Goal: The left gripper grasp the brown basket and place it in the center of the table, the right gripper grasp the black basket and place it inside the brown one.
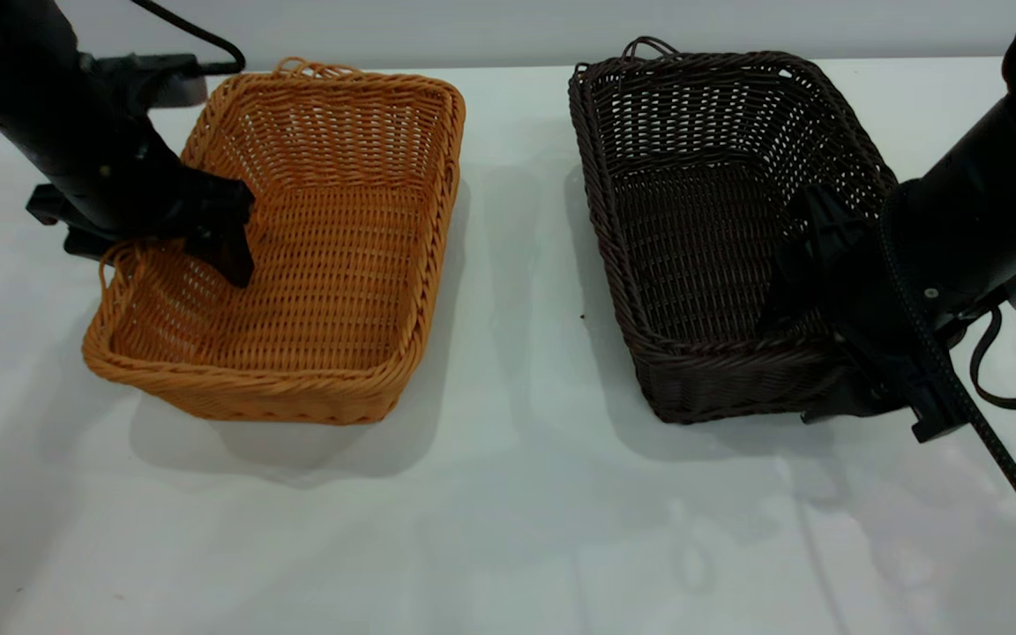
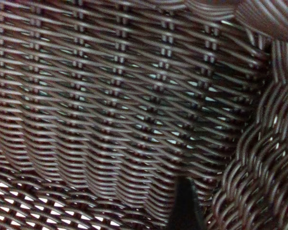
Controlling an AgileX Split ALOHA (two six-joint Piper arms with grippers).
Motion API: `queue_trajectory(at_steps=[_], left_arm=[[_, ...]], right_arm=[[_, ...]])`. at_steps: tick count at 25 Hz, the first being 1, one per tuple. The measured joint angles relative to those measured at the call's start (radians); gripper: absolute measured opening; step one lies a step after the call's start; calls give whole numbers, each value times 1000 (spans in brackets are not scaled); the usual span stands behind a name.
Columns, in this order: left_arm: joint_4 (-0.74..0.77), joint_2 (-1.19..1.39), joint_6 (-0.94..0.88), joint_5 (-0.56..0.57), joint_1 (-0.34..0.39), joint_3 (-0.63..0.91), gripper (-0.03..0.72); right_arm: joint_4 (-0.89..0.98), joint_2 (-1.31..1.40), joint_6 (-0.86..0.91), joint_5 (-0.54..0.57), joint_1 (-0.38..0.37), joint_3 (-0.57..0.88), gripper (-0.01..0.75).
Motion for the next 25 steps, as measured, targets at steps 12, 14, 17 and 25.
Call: queue_trajectory(at_steps=[12, 14, 17, 25], left_arm=[[-5, 1, -3, -18, 0, -3, 105], [-8, 1, 3, -23, 0, -6, 84], [-18, 0, 37, -27, 0, -7, 83], [-32, -5, 286, -30, -7, -7, 83]], right_arm=[[14, 1, 7, -2, 0, -1, 96], [1, -5, -2, 6, 0, -1, 84], [-1, -32, -7, -11, -8, -1, 83], [-66, -215, -235, 32, -187, -44, 83]])
